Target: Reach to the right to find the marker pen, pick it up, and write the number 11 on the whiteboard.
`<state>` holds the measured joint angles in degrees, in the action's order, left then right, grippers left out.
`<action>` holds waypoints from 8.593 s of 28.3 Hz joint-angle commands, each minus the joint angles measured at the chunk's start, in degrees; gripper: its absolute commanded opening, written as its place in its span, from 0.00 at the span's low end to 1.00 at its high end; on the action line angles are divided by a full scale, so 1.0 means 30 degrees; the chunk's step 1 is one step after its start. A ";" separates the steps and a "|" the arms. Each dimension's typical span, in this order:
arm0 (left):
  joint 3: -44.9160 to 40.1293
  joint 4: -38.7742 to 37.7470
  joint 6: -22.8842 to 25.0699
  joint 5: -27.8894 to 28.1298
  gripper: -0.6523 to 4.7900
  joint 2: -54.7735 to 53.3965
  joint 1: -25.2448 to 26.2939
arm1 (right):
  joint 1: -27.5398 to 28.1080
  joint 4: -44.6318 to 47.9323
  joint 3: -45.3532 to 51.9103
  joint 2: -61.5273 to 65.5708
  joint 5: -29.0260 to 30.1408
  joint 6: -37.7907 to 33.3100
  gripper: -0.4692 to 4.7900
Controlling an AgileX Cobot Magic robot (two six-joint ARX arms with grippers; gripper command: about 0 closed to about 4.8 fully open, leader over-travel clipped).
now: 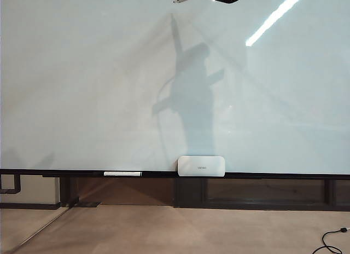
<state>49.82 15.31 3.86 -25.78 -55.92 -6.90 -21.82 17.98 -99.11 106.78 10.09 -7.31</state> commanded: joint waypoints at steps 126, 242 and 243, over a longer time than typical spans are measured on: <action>0.0284 -0.0452 -0.0699 -0.4626 0.11 0.0051 0.0044 | 0.1545 -0.2492 0.0393 -0.2200 -0.2127 0.2441 0.08; -0.0561 -0.7446 0.0612 0.8619 0.11 0.5989 0.0066 | 0.1195 -0.5399 0.8378 -1.3187 -0.3548 0.3089 0.08; -0.0933 -0.7446 0.0459 0.8779 0.11 0.6630 0.0066 | 0.1195 -0.5406 0.8888 -1.3646 -0.3555 0.3075 0.08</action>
<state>47.88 -7.27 6.26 -0.69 -37.87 -6.66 -18.17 0.47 -73.69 67.40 -0.27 1.83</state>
